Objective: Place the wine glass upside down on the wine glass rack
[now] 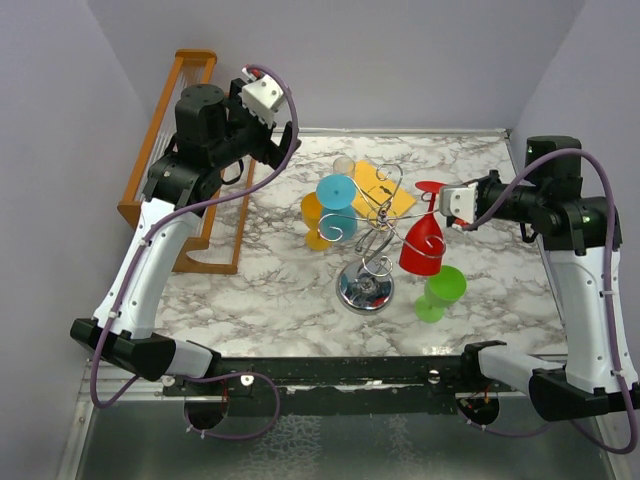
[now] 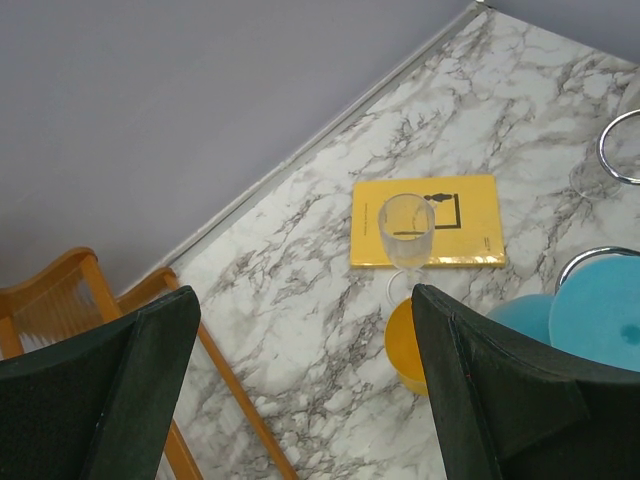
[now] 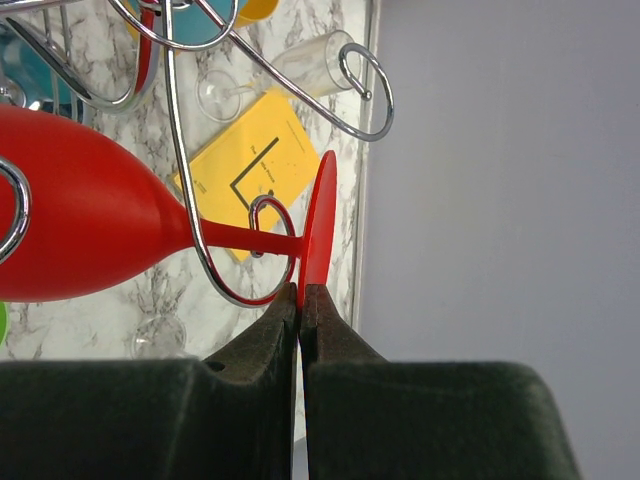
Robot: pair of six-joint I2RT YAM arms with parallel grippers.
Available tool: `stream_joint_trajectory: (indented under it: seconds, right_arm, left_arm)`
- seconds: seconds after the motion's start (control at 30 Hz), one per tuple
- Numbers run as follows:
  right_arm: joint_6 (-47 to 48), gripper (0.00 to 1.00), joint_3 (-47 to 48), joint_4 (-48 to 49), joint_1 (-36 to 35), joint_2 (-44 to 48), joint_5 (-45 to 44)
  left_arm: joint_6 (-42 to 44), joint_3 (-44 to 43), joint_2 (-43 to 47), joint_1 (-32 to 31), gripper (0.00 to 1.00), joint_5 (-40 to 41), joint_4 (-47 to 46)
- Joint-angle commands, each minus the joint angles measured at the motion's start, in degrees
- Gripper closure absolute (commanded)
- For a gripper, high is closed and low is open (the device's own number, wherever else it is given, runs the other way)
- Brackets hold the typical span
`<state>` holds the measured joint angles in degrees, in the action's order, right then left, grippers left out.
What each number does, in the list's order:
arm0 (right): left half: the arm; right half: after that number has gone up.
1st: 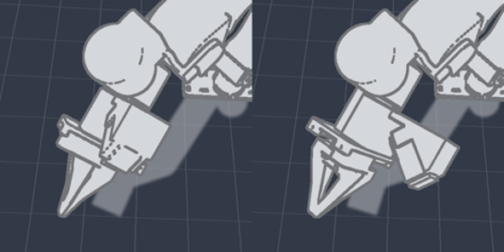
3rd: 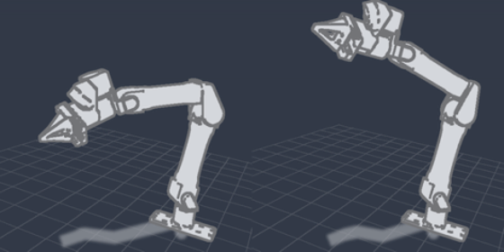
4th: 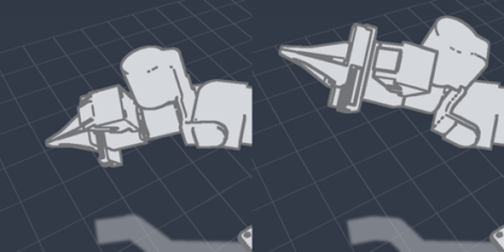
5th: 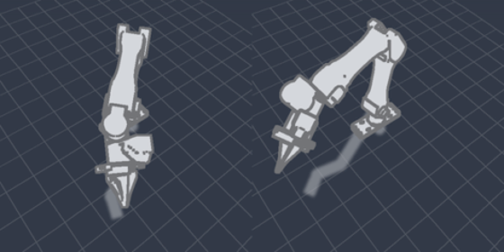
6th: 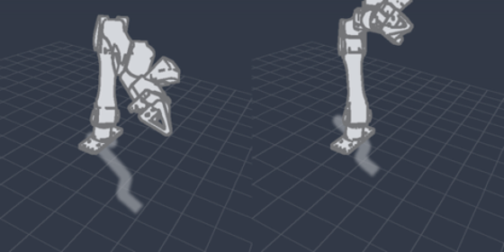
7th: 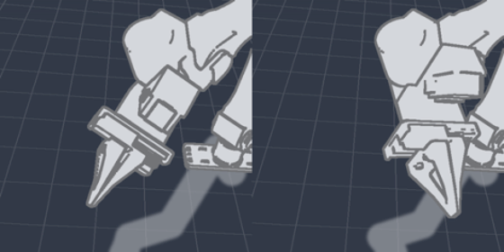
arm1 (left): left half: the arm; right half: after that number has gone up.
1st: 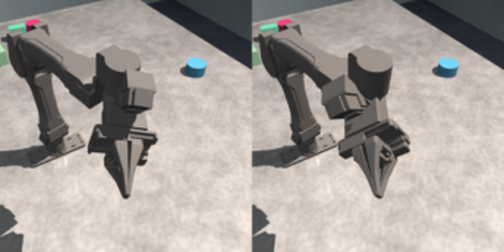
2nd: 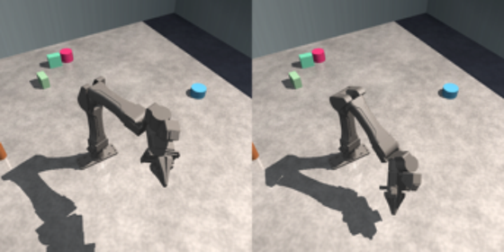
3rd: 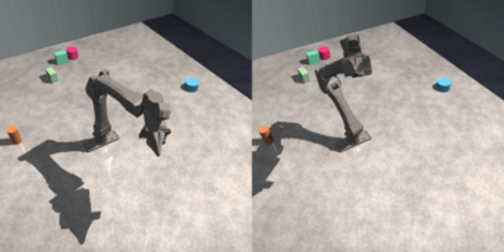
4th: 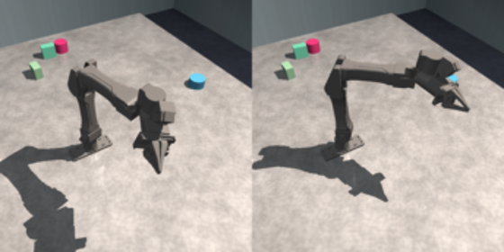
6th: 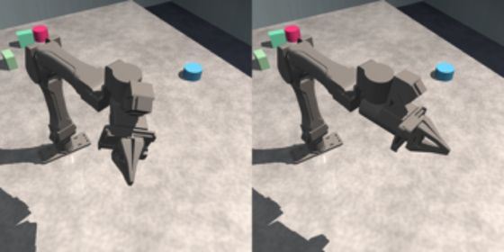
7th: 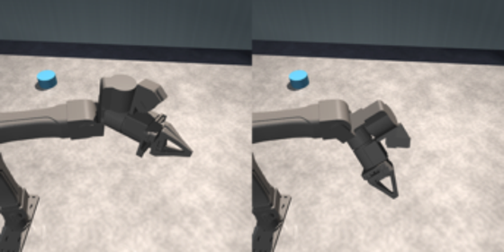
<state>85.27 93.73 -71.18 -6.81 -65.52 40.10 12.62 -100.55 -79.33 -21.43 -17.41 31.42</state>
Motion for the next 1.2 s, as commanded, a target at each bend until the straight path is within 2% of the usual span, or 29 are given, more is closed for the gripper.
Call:
stream_joint_trajectory:
  seconds: [0.0,0.67,0.97,1.17]
  right_arm:
    - [-2.4,0.99,-1.0,4.1,-0.1,0.8,-4.4]
    - [-2.5,0.99,-0.2,2.9,-0.1,1.8,-4.3]
    - [-3.1,0.99,-2.2,6.6,-0.1,1.3,-9.0]
    - [-2.2,0.99,-1.9,7.5,-0.1,-0.3,-4.0]
  left_arm:
    - [0.5,1.2,1.8,0.2,0.1,-1.9,-1.2]
    - [0.6,1.4,1.9,0.2,0.1,-2.7,-1.4]
    - [0.5,1.2,1.8,0.2,0.1,-3.0,-1.4]
    - [1.1,1.4,1.7,0.2,0.1,-2.9,-1.4]
